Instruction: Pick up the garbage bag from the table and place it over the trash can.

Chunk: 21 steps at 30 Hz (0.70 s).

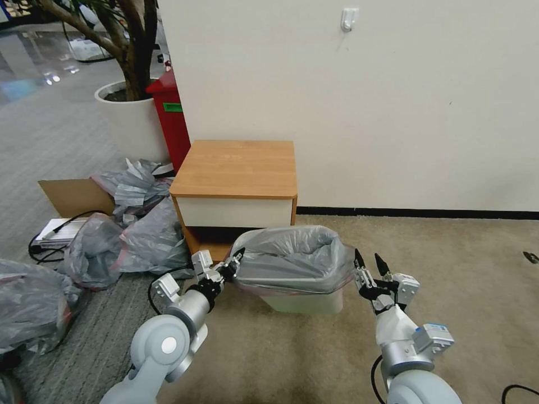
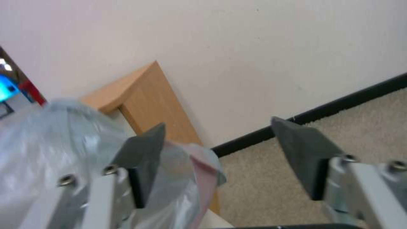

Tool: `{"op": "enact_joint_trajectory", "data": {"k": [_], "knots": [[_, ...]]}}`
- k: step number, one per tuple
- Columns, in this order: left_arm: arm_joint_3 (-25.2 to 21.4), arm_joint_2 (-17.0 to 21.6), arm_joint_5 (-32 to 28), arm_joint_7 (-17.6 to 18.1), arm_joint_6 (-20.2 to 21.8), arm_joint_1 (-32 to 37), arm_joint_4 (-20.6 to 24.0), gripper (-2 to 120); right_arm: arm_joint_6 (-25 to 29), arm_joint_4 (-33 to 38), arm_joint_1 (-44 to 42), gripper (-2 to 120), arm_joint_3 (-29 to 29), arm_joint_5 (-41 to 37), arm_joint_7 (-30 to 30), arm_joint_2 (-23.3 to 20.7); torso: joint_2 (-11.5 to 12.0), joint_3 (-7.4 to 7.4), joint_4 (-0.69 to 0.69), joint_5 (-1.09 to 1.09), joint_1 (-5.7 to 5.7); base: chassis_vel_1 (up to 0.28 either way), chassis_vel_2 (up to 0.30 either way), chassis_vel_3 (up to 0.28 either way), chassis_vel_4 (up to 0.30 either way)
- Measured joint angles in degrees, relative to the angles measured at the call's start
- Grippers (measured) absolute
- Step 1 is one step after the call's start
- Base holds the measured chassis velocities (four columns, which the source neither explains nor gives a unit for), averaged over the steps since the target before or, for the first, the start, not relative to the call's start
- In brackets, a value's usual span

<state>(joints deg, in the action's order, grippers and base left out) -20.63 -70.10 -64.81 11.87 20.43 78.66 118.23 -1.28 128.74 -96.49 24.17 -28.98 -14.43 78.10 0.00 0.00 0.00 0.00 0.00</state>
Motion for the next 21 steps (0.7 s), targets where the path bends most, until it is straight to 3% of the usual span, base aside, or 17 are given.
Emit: {"op": "enact_joint_trajectory", "data": {"k": [6, 10, 13, 15, 16, 17, 18, 19, 20, 21], "knots": [[0.27, 0.74, 3.34, -0.01, 0.10, 0.69, 0.09, 8, -1.31, 4.99, -1.29, 91, 0.99, -3.55, -0.62, -0.78, 0.00, 0.00, -0.01, 0.00, 0.00, 0.000, 0.000, 0.000, 0.000], [1.12, 1.60, 8.33, -0.18, 0.10, 1.67, 1.19, 8, -6.99, 11.62, 1.35, 100, 1.09, -7.75, 0.16, -5.38, 0.00, 0.00, -0.01, 0.00, 0.00, 0.000, 0.000, 0.000, 0.000], [1.99, 2.62, 14.00, -1.32, -0.64, 2.56, 2.08, 8, -15.42, 14.17, 7.58, 99, 0.25, -10.04, 5.18, -14.75, 0.00, 0.00, 0.00, 0.01, 0.00, 0.000, 0.000, 0.000, 0.000], [2.17, 2.75, 15.12, -1.50, -0.80, 2.67, 2.19, 8, -17.30, 14.12, 9.40, 99, -0.31, -10.19, 6.52, -17.20, 0.00, 0.00, 0.00, 0.01, 0.00, 0.000, 0.000, 0.000, 0.000], [2.57, 3.02, 17.45, -1.94, -1.15, 2.85, 2.49, 8, -20.35, 13.53, 13.06, 97, -1.83, -10.22, 8.55, -21.15, 0.00, 0.00, 0.01, 0.01, 0.00, 0.000, 0.000, 0.000, 0.000], [2.95, 3.08, 18.71, -2.40, -1.31, 2.88, 2.86, 8, -22.44, 12.81, 16.11, 93, -3.27, -10.15, 10.43, -23.73, 0.01, 0.03, 0.45, 0.06, -0.01, 0.000, 0.000, 0.000, 0.000], [2.95, 3.32, 20.14, -2.39, -1.54, 3.03, 2.91, 8, -25.37, 11.88, 19.36, 89, -4.49, -9.87, 13.10, -27.03, 0.00, 0.04, 0.05, -0.03, 0.00, 0.129, 0.058, -0.001, 0.077], [3.24, 3.34, 21.06, -2.50, -1.75, 3.01, 3.18, 8, -27.18, 11.53, 21.03, 87, -5.47, -9.63, 15.03, -28.52, 0.00, 0.01, -0.14, -0.02, 0.00, 0.129, 0.223, 0.235, 0.077], [3.24, 3.34, 21.06, -2.50, -1.75, 3.01, 3.18, 8, -27.18, 11.53, 21.03, 87, -5.47, -9.63, 15.03, -28.52, 0.00, 0.01, -0.14, -0.02, 0.00, 0.129, 0.223, 0.235, 0.077], [3.43, 3.38, 22.45, -2.87, -2.10, 3.08, 3.61, 8, -30.73, 11.00, 24.83, 80, -7.32, -9.20, 17.57, -31.10, 0.00, 0.01, 0.08, 0.02, 0.01, 0.048, 0.223, -0.001, -0.003]]}}
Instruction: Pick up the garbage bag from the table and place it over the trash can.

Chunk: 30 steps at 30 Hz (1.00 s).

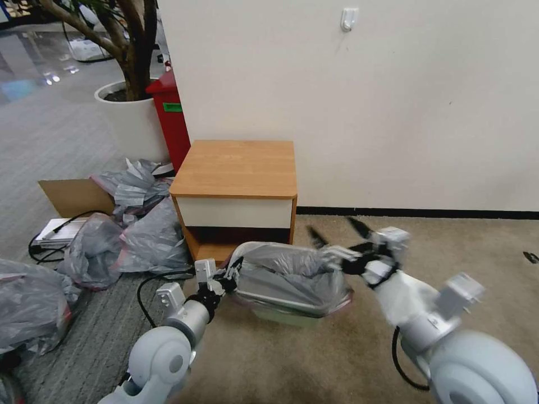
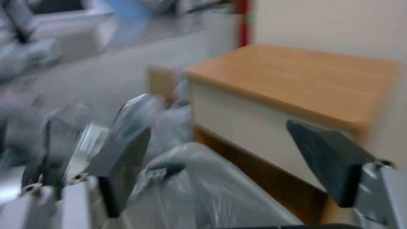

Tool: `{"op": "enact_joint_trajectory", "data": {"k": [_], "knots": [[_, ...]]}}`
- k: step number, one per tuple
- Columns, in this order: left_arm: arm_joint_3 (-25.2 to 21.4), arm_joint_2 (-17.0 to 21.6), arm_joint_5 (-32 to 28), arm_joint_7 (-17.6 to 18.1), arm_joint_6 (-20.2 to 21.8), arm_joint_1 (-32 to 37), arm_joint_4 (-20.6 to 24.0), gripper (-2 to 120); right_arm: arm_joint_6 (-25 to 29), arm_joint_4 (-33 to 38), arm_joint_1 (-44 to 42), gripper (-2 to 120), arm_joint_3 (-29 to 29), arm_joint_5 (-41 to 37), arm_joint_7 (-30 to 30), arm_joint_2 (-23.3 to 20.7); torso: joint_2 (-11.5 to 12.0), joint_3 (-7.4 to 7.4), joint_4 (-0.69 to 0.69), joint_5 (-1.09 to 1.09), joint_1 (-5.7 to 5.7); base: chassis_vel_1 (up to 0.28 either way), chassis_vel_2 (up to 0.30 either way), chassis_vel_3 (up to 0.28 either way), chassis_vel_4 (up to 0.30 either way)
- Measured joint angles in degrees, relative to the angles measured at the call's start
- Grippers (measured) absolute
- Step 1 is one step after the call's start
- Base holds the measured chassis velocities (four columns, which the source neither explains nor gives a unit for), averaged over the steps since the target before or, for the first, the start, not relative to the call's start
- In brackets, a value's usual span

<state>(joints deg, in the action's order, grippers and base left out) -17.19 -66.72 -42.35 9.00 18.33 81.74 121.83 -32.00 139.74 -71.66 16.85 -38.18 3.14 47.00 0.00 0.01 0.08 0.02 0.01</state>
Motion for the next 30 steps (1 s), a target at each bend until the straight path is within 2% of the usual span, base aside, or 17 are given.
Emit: {"op": "enact_joint_trajectory", "data": {"k": [1, 2, 8, 9, 13, 14, 18, 20, 21, 30], "knots": [[0.18, 0.11, 1.32, -0.46, -0.29, 0.04, 0.11, 8, -2.64, -0.57, 2.44, 77, -2.25, 0.23, 1.07, -1.62, 0.00, 0.00, -0.12, -0.01, 0.00, 0.000, 0.000, 0.000, 0.000], [0.55, 0.16, 2.65, -1.05, -0.55, 0.08, 0.27, 8, -4.48, -1.23, 4.46, 74, -4.24, 0.40, 1.47, -2.89, 0.00, 0.01, -0.18, -0.05, -0.01, -0.019, -0.005, -0.066, -0.013], [1.70, 0.30, 6.45, -2.25, -1.32, -0.10, 0.74, 8, -8.87, -4.41, 13.40, 49, -13.90, 2.61, 1.71, -5.36, -0.01, -0.01, -0.12, -0.01, 0.00, -0.035, -0.080, -0.040, -0.013], [1.70, 0.30, 6.45, -2.25, -1.32, -0.10, 0.74, 8, -8.87, -4.41, 13.40, 49, -13.90, 2.61, 1.71, -5.36, -0.01, -0.01, -0.12, -0.01, 0.00, 0.000, 0.000, 0.000, 0.000], [1.88, 0.37, 7.17, -2.32, -1.49, -0.28, 0.91, 7, -8.95, -6.22, 16.72, 31, -16.61, 3.26, 1.69, -5.28, 0.00, 0.00, -0.06, -0.03, 0.00, 0.000, 0.000, 0.000, 0.000], [1.88, 0.37, 7.17, -2.32, -1.49, -0.28, 0.91, 7, -8.95, -6.22, 16.72, 31, -16.61, 3.26, 1.69, -5.28, 0.00, 0.00, -0.06, -0.03, 0.00, 0.000, 0.000, 0.000, 0.000], [1.75, -0.06, 7.19, -2.32, -1.50, 0.01, 1.20, 7, -8.43, -6.73, 16.94, 12, -16.94, 3.76, 1.47, -4.18, 0.00, -0.01, -0.09, -0.03, 0.00, 0.000, 0.000, 0.000, 0.000], [1.68, -0.14, 7.19, -2.32, -1.50, 0.15, 1.21, 7, -8.18, -6.79, 16.74, 10, -16.85, 3.93, 1.40, -3.95, 0.00, -0.01, -0.09, -0.03, 0.00, 0.000, 0.000, 0.000, 0.000], [1.54, -0.21, 7.19, -2.32, -1.50, 0.38, 1.28, 7, -7.46, -6.89, 16.43, 3, -16.68, 4.45, 1.29, -3.68, 0.00, -0.01, -0.08, -0.02, 0.00, 0.000, 0.000, 0.000, 0.000], [0.80, -0.13, 7.91, -2.26, -1.51, 1.37, 2.00, 7, -5.93, -6.92, 15.66, 0, -16.77, 5.39, 1.23, -2.31, 0.00, -0.01, -0.09, -0.02, 0.00, 0.000, 0.000, 0.000, 0.000]]}}
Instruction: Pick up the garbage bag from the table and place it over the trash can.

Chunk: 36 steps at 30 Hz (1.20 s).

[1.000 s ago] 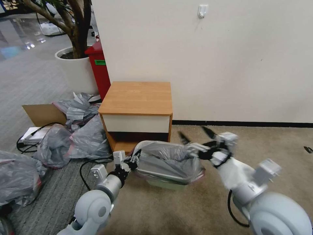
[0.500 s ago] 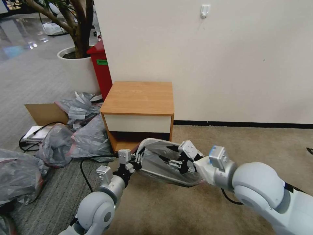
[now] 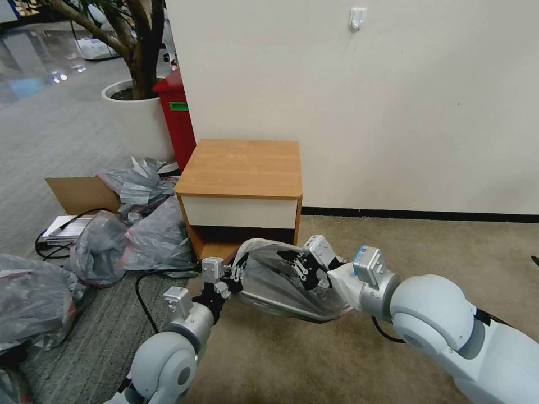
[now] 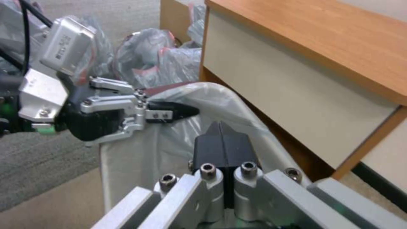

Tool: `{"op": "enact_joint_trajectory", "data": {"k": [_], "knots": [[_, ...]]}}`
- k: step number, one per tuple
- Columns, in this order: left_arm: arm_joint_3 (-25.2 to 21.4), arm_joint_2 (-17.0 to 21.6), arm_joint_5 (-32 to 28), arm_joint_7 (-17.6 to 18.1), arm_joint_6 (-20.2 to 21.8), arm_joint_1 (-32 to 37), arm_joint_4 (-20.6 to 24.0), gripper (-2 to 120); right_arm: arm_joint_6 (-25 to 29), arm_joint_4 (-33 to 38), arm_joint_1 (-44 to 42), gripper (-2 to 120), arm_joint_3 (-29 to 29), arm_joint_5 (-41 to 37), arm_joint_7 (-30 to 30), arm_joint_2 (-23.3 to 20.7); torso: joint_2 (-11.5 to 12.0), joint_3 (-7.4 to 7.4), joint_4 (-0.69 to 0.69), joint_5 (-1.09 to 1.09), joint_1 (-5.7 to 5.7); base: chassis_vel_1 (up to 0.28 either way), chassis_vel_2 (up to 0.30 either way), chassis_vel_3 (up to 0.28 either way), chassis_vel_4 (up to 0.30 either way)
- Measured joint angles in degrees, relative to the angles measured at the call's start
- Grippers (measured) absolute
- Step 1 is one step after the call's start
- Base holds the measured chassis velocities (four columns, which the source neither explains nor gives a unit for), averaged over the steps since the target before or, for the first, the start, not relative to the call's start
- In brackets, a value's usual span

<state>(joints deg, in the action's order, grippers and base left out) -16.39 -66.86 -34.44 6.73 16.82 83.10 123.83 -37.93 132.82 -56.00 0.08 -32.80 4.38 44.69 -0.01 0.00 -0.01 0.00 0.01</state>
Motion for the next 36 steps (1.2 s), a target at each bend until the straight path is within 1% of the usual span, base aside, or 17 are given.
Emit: {"op": "enact_joint_trajectory", "data": {"k": [12, 15, 16, 18, 19, 23, 24, 28, 31, 34, 36], "knots": [[0.07, 0.21, 3.20, -0.41, -0.03, 0.52, 0.76, 7, 0.09, -0.79, 4.52, 0, -5.06, 0.72, 0.10, 1.02, 0.00, 0.00, 0.01, 0.00, -0.01, 0.000, 0.000, 0.000, 0.000], [0.02, 0.35, 5.07, -0.88, -0.12, 0.91, 0.89, 7, -0.33, -1.01, 7.22, 0, -7.90, 1.34, 0.95, 0.41, 0.00, 0.00, 0.01, 0.00, -0.01, 0.000, 0.000, 0.000, 0.000], [0.02, 0.35, 5.07, -0.88, -0.12, 0.91, 0.89, 7, -0.33, -1.01, 7.22, 0, -7.90, 1.34, 0.95, 0.41, 0.00, 0.00, 0.01, 0.00, -0.01, 0.000, 0.000, 0.000, 0.000], [-0.04, 0.39, 6.37, -1.30, -0.35, 1.03, 1.02, 7, -1.78, -1.36, 9.81, 0, -10.15, 1.55, 1.45, -0.23, 0.00, 0.00, 0.01, 0.00, -0.01, 0.000, 0.000, 0.000, 0.000], [-0.04, 0.39, 6.37, -1.30, -0.35, 1.03, 1.02, 7, -1.78, -1.36, 9.81, 0, -10.15, 1.55, 1.45, -0.23, 0.00, 0.00, 0.01, 0.00, -0.01, 0.000, 0.000, 0.000, 0.000], [-0.12, 0.44, 8.43, -1.67, -0.99, 1.34, 1.70, 7, -2.51, -2.86, 13.67, 0, -13.93, 2.21, 1.76, -1.46, 0.00, 0.00, 0.01, 0.00, -0.01, 0.000, 0.000, 0.000, 0.000], [-0.12, 0.44, 8.43, -1.67, -0.99, 1.34, 1.70, 7, -2.51, -2.86, 13.67, 0, -13.93, 2.21, 1.76, -1.46, 0.00, 0.00, 0.01, 0.00, -0.01, 0.000, 0.000, 0.000, 0.000], [-0.32, 0.37, 10.93, -2.47, -1.83, 1.81, 2.26, 7, -2.57, -4.83, 16.00, 0, -17.36, 3.39, 1.76, -1.89, 0.00, 0.00, 0.01, 0.00, -0.01, 0.000, 0.000, 0.000, 0.000], [-0.44, 0.30, 11.57, -2.81, -2.05, 1.93, 2.51, 7, -2.58, -5.77, 17.08, 0, -18.96, 4.44, 1.72, -1.84, 0.00, 0.00, 0.01, 0.00, 0.00, 0.000, 0.000, 0.000, 0.000], [-0.53, 0.21, 12.04, -3.00, -2.24, 1.90, 2.65, 7, -2.59, -6.70, 18.27, 0, -20.66, 6.36, 1.72, -1.35, 0.00, 0.00, 0.01, 0.00, -0.01, 0.000, 0.000, 0.000, 0.000], [-0.70, 0.14, 12.41, -3.16, -2.41, 1.60, 2.80, 7, -2.61, -8.26, 19.37, 0, -22.31, 8.35, 1.60, -0.27, 0.00, 0.00, 0.01, 0.00, -0.01, 0.000, 0.000, 0.000, 0.000]]}}
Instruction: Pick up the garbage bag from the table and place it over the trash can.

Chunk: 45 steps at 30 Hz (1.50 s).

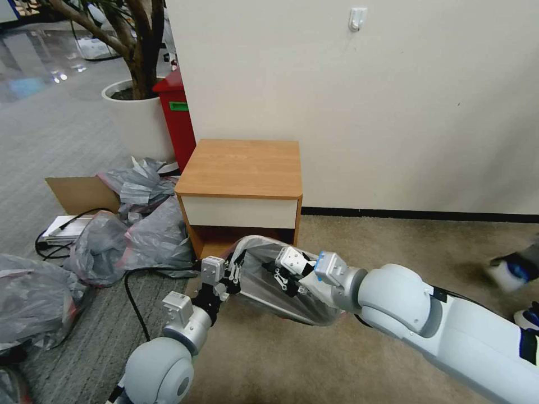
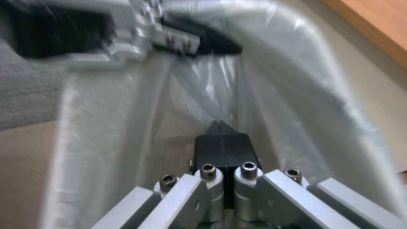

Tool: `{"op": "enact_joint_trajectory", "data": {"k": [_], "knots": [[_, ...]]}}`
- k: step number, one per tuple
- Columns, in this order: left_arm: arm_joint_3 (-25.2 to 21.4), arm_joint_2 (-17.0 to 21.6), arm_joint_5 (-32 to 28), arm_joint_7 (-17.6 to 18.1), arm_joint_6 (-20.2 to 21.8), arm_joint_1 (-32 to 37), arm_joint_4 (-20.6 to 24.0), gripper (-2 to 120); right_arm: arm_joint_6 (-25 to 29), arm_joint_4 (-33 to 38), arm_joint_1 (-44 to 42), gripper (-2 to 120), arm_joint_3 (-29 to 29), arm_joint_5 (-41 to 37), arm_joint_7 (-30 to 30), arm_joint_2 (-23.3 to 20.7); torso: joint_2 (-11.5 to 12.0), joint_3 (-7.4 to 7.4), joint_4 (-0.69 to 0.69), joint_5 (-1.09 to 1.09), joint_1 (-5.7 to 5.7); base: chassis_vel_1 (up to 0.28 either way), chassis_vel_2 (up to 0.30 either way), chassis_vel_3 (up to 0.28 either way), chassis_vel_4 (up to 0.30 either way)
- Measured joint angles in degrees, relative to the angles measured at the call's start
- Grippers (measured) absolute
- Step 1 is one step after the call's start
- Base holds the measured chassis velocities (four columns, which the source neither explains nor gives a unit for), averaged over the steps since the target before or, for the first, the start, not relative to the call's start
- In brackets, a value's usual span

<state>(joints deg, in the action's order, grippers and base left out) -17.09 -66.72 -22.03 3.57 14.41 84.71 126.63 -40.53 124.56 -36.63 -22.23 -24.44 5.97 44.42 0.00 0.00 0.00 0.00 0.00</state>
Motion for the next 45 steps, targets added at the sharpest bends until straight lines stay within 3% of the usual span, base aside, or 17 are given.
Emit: {"op": "enact_joint_trajectory", "data": {"k": [11, 45], "knots": [[-1.21, 0.43, 0.80, -0.83, -0.03, -0.25, 1.11, 7, -0.05, -4.93, 5.33, 0, -5.61, 3.09, -1.73, 2.88, 0.01, 0.00, 0.00, 0.00, 0.00, 0.000, 0.000, 0.000, 0.000], [0.97, -0.38, 0.87, -0.55, 0.33, -3.78, 0.70, 7, -0.13, -15.51, 13.94, 0, -14.84, 2.42, -3.13, 5.08, 0.01, 0.00, -0.01, 0.01, 0.00, 0.000, 0.000, 0.000, 0.000]]}}
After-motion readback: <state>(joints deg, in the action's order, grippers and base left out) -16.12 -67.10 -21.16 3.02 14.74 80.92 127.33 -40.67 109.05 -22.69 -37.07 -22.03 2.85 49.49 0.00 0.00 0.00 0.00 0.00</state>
